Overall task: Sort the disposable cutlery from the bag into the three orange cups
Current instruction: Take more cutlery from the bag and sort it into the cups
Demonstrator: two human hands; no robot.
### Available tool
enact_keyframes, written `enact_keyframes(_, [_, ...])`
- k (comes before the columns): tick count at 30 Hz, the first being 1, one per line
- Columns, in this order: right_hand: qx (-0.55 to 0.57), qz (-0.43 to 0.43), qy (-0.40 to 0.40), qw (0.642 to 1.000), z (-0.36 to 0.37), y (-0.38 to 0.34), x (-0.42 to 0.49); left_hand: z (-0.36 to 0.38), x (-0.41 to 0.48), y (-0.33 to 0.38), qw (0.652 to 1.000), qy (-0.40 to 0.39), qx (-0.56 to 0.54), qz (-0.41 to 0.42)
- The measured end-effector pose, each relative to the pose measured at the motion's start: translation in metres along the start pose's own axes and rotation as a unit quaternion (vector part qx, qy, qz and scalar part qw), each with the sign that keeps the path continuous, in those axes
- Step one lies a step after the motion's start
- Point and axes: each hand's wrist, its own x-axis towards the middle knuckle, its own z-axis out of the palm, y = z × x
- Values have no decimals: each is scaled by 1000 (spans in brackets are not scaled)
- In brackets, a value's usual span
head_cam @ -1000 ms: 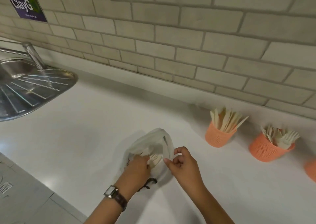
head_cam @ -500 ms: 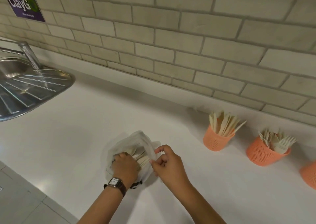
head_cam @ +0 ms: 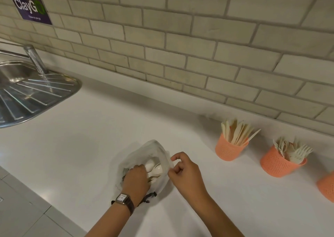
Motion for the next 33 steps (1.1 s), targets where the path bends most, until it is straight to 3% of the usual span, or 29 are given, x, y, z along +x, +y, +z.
enact_keyframes(4, [-4, 2, 22, 1000, -2, -1, -1, 0, -3, -1, 998, -12, -40, 37])
enact_keyframes(13, [-63, -14, 59, 996, -14, -15, 20, -35, -24, 2, 986, 39, -132, 95])
enact_keyframes(17, [-126, -2, 69, 990, -27, -8, 31, -52, -34, -6, 966, 64, -228, 99])
enact_keyframes(21, [-153, 4, 47, 987, -26, -2, 36, -59, -39, -8, 929, 26, -345, 132])
enact_keyframes(26, [-102, 19, 23, 994, -26, 5, 44, -62, -46, -9, 911, 25, -369, 183])
enact_keyframes(29, [-81, 30, 7, 996, -23, 9, 45, -61, -49, -10, 891, 53, -425, 153])
enact_keyframes(33, [-63, 38, -10, 997, -15, 13, 45, -71, -49, -1, 838, 113, -532, 39])
